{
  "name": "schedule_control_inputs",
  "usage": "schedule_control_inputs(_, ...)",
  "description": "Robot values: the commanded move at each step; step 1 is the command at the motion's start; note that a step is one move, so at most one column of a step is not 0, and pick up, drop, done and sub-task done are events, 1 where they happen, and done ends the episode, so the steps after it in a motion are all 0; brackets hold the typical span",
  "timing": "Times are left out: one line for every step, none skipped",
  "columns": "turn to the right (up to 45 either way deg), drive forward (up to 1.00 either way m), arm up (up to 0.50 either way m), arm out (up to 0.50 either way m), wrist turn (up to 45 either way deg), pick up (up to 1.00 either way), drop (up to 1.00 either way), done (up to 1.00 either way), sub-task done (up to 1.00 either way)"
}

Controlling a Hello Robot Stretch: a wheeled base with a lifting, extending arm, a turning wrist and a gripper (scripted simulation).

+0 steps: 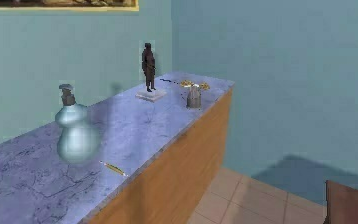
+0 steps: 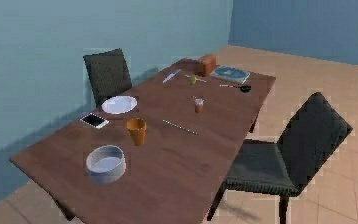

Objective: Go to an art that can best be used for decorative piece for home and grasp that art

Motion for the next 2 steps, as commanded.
schedule_control_inputs(15.0, 0.0, 0.0, 0.0, 0.0, 0.0, 0.0, 0.0, 0.0)
schedule_control_inputs(0.0, 0.45, 0.0, 0.0, 0.0, 0.0, 0.0, 0.0, 0.0)
